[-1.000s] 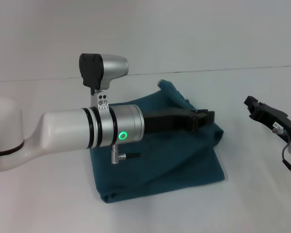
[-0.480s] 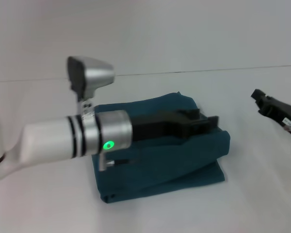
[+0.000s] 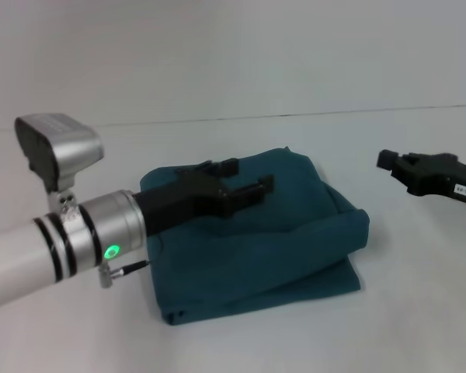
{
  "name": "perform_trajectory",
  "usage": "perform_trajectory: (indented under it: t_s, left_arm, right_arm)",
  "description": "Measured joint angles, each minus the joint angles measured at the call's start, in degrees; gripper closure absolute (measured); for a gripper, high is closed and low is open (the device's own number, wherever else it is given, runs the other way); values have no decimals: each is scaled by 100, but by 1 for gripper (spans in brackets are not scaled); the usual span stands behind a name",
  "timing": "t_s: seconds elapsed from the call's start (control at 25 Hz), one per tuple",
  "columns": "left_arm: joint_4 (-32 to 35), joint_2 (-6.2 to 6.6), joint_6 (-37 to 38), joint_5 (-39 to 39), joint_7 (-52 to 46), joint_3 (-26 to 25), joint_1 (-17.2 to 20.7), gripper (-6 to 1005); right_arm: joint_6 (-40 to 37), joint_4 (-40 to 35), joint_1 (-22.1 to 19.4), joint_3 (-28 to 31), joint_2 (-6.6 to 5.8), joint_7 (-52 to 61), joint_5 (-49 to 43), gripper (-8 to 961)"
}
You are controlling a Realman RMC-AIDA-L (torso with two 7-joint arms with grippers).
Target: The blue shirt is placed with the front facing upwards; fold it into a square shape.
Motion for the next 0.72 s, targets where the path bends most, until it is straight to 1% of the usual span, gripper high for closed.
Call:
perform_trajectory:
  t_s: [0.08, 0.12, 0.16, 0.28, 0.36, 0.52, 0.72]
  left_arm:
    - [-76, -6, 5, 0, 22, -14, 128, 243]
    - [-89, -8, -1, -1, 23, -19, 169, 243]
    - [-95, -9, -3, -2, 23, -19, 188, 243]
    - [-69, -9, -16, -4, 31, -19, 232, 243]
    - [-59, -9, -26, -5, 33, -19, 243, 244]
    - [-35, 0, -43, -8, 89, -19, 253, 244]
    - [1, 5, -62, 9, 111, -18, 257, 243]
  right_arm:
    - [-66, -309, 96, -590, 10, 434, -5, 931]
    - [-39, -426, 137, -919, 35, 552, -2, 930]
    - [18, -515, 170, -1234, 84, 624, -6, 930]
    - [422, -652, 251, -2013, 204, 823, -46, 928]
    - [720, -645, 271, -2631, 216, 1115, -67, 928]
    - [767, -637, 193, -3388, 219, 1507, -71, 926]
    - [455, -742, -35, -4037, 206, 1943, -195, 924]
